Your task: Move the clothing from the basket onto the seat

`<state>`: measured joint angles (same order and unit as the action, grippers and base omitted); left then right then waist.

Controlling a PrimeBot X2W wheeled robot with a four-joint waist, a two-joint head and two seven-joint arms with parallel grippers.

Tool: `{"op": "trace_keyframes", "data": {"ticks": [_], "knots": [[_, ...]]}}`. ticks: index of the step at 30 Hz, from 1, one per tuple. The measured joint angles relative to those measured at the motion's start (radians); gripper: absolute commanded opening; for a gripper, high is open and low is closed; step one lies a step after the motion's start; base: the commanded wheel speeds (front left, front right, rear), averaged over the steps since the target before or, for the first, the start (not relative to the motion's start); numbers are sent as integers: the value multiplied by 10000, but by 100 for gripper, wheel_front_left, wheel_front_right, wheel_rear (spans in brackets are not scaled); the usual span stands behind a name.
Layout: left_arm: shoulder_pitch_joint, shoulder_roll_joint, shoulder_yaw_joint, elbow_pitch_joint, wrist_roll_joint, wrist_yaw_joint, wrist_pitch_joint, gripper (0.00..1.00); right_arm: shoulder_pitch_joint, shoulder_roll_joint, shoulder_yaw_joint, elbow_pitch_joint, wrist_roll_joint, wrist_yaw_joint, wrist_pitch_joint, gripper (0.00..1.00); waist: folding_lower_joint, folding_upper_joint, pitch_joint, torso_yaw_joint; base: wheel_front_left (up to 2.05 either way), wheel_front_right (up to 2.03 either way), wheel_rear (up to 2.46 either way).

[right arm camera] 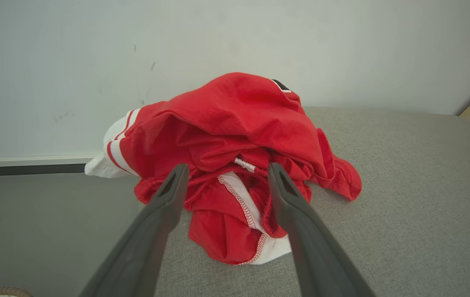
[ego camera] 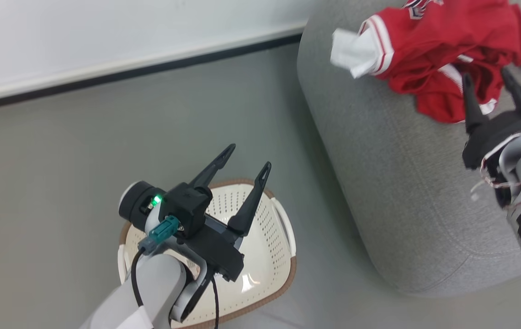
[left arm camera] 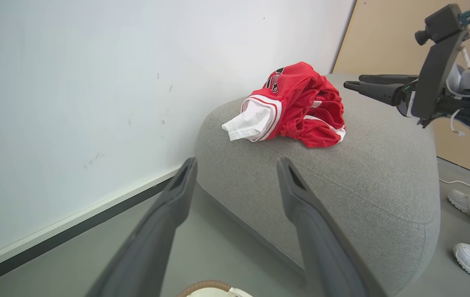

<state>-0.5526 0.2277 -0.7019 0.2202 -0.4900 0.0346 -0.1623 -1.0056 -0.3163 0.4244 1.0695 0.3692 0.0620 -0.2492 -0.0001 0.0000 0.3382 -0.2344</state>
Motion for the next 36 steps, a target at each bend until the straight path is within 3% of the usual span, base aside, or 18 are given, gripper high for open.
{"op": "trace_keyframes", "data": {"ticks": [14, 23, 36], "knots": [[879, -439, 238, 619, -608, 100, -426, 100, 1988, 109, -198, -966, 92, 13, -4, 100, 0, -1, -1571, 64, 0, 0, 0], [1578, -357, 740, 775, -796, 376, -594, 100, 3405, 293, -407, -2253, 221, -8, -6, 100, 0, -1, -2349, 912, 0, 0, 0], [2905, 316, 1797, 832, -825, 759, -780, 100, 5373, 686, -629, -4500, 288, -552, -33, 100, 1, -2, -3066, 1973, 0, 0, 0]]}}
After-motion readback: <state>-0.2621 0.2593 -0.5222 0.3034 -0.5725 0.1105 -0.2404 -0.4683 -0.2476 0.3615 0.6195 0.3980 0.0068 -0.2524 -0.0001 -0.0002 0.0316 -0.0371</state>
